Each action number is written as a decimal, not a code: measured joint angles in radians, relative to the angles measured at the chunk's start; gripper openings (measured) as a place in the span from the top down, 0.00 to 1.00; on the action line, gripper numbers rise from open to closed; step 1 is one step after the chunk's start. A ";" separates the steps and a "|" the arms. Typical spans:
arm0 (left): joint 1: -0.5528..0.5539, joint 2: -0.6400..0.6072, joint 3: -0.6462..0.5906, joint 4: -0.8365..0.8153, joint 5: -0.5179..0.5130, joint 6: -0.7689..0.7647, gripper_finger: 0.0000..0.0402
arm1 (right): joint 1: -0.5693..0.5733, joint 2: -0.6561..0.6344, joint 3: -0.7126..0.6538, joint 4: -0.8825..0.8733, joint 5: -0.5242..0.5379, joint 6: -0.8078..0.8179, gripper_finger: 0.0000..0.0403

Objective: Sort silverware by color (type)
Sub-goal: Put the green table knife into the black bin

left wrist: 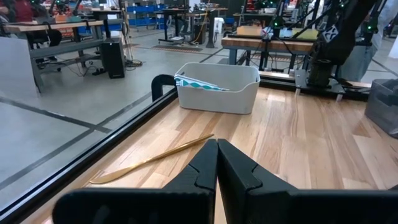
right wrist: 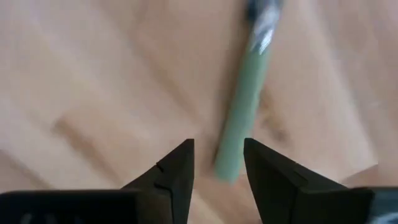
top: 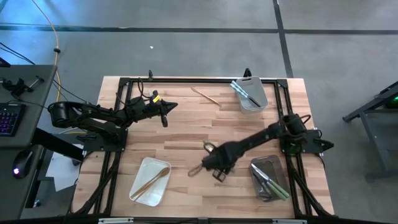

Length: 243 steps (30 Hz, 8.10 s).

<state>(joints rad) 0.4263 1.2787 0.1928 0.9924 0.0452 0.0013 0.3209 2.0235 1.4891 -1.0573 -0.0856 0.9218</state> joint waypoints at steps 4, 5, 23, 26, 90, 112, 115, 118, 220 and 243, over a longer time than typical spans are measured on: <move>0.000 0.000 0.000 0.000 0.000 0.000 1.00 | 0.052 0.000 0.000 -0.003 -0.002 0.047 0.67; 0.000 0.000 0.000 0.000 0.000 0.000 1.00 | 0.059 0.000 0.000 -0.006 0.001 0.054 0.67; 0.000 0.000 0.000 0.000 0.001 0.000 1.00 | 0.046 -0.014 -0.225 0.202 -0.017 0.099 0.66; 0.000 0.000 0.000 0.000 0.001 0.001 1.00 | 0.045 -0.017 -0.241 0.219 -0.023 0.099 0.71; -0.027 0.000 0.017 -0.145 0.316 0.126 1.00 | 0.036 -0.004 -0.078 0.204 0.114 0.071 0.99; -0.276 0.281 0.368 -0.769 0.389 0.395 0.73 | -0.013 -0.003 -0.080 0.222 0.156 -0.090 0.99; -0.281 0.328 0.400 -0.764 0.349 0.397 0.72 | -0.014 -0.002 -0.080 0.225 0.159 -0.093 0.99; -0.283 0.367 0.422 -0.766 0.278 0.397 0.72 | -0.014 -0.002 -0.080 0.233 0.166 -0.097 0.99; -0.096 0.101 0.163 -0.280 0.444 0.149 0.70 | 0.353 -0.382 0.002 -0.192 -0.179 0.700 1.00; -0.093 0.102 0.163 -0.291 0.444 0.131 0.73 | 0.538 -0.384 0.001 -0.250 -0.210 0.968 1.00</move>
<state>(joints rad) 0.3336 1.3804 0.3561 0.7010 0.4888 0.1319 0.8587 1.6398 1.4902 -1.3072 -0.2952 1.8894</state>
